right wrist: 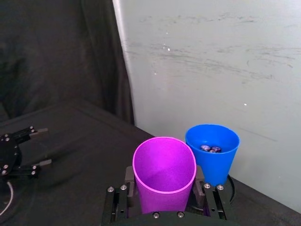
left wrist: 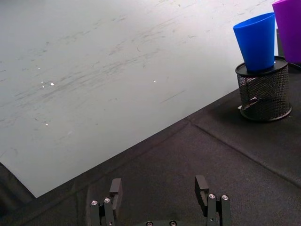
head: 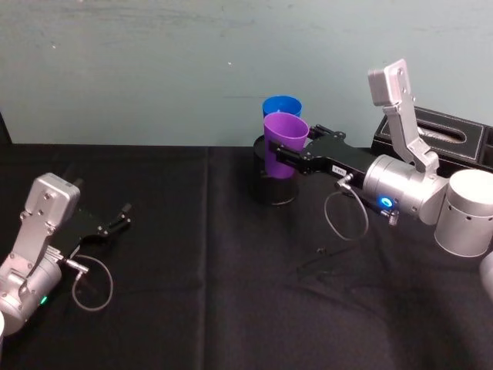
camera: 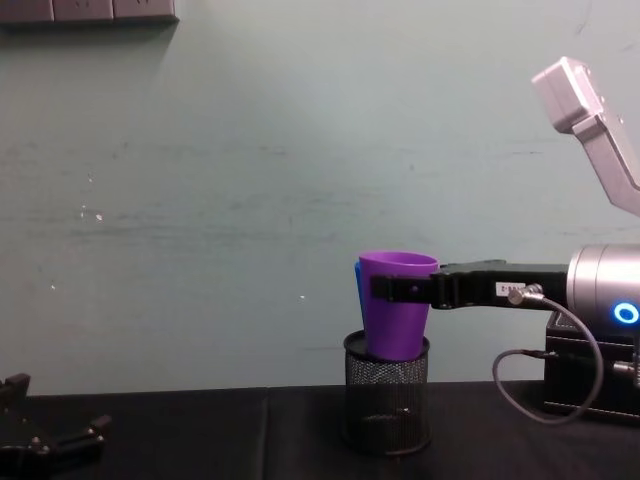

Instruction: Pick up one cup with a gripper and tap it against the other cup.

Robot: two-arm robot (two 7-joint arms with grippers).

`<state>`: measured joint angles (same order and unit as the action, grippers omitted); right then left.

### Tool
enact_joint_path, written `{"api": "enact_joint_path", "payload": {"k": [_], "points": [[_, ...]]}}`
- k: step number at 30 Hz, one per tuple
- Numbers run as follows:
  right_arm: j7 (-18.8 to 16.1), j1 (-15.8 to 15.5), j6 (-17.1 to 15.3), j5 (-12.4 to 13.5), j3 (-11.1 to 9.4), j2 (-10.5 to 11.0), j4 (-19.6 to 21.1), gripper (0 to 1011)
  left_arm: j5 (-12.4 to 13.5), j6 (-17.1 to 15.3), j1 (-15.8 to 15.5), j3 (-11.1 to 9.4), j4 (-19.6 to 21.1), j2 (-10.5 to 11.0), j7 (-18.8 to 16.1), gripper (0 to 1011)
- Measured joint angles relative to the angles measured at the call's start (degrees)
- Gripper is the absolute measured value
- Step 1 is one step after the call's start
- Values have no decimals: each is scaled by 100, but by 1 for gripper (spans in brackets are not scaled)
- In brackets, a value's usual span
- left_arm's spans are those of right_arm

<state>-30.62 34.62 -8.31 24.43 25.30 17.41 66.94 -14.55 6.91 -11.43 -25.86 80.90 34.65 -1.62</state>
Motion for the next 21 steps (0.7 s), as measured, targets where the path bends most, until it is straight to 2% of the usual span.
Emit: {"api": "enact_joint_path", "payload": {"k": [9, 21], "points": [[-112, -14, -160, 151, 90, 128, 106, 718, 0, 0, 0, 0, 0, 0, 0, 1011], [-392, -294, -329, 462, 139, 659, 762, 718, 0, 0, 0, 0, 0, 0, 0, 1011]]}}
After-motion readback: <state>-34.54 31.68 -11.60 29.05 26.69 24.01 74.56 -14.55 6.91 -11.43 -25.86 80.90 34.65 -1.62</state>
